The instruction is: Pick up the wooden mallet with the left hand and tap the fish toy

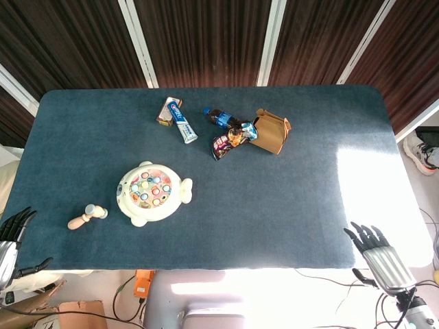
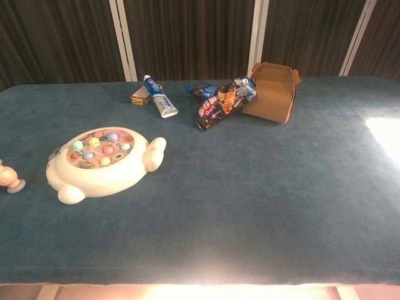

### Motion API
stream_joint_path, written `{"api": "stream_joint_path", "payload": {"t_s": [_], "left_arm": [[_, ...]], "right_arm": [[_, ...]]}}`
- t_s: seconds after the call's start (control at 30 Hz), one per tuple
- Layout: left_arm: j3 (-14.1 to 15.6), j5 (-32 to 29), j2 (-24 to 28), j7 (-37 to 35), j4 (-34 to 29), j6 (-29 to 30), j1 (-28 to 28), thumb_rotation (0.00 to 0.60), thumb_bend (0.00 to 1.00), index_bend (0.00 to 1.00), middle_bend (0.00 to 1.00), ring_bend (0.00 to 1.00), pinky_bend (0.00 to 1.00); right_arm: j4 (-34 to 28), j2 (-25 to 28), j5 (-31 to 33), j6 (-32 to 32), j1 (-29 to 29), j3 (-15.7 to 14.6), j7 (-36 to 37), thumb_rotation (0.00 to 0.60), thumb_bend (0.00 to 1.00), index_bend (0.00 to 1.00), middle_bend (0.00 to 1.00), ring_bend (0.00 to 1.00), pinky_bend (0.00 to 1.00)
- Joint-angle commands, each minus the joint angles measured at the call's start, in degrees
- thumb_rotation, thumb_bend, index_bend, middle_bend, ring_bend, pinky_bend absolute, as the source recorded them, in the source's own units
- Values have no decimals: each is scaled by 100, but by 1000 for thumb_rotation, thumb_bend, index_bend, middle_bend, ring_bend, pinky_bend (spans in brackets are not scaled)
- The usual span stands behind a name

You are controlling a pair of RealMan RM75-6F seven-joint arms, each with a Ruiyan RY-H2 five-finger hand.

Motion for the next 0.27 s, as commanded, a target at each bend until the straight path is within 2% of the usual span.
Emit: {"api": "stream_joint_path", "payload": {"t_s": [0.03,0.27], "left_arm": [[263,254,-1,514,-174,250,330,600,133,41,0,0,73],[284,398,-24,630,-205,308,344,600,133,41,0,0,73]], "right_arm": [[-3,-137,188,214,-177,143,-255,600,239,0,0,0,0],[-29,-94,99,134,-180,110,-200,600,239,0,0,0,0]]}}
